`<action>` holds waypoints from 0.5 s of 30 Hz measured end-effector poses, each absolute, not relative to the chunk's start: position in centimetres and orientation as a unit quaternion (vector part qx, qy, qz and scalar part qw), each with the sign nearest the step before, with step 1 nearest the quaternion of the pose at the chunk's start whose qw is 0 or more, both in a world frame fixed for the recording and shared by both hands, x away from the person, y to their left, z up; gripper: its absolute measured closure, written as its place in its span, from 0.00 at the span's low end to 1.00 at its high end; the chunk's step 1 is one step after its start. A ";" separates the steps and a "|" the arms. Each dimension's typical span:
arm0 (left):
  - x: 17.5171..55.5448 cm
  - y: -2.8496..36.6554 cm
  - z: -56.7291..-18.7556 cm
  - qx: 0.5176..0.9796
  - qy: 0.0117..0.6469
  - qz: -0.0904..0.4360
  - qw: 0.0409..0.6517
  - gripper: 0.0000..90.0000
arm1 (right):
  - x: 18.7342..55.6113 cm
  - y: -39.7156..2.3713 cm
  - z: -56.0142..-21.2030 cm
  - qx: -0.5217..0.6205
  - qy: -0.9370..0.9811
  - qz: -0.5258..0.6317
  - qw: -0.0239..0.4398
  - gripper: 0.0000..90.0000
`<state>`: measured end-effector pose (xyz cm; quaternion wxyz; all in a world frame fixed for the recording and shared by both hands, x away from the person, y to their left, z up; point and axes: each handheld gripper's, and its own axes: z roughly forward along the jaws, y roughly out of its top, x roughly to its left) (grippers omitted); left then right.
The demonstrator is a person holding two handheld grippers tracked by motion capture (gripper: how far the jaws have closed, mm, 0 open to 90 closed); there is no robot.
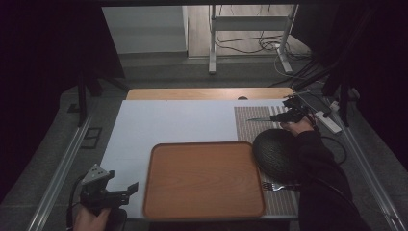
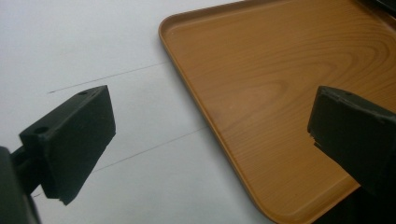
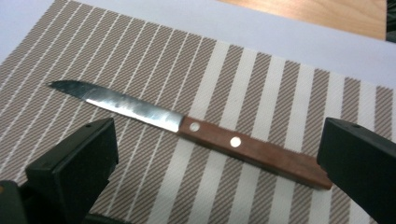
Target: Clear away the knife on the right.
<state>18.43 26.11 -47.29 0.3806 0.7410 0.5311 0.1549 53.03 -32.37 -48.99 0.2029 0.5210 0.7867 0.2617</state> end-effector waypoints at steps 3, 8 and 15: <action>18.4 26.1 -47.3 0.741 0.531 0.156 0.380 0.02 | 53.4 -32.7 -48.8 0.515 0.790 0.257 0.208 0.20; 18.4 26.1 -47.3 0.742 0.531 0.157 0.379 0.02 | 54.0 -33.7 -48.6 0.516 0.796 0.254 0.188 0.61; 18.4 26.0 -47.3 0.743 0.531 0.158 0.377 0.03 | 55.0 -34.5 -49.3 0.519 0.796 0.250 0.185 1.00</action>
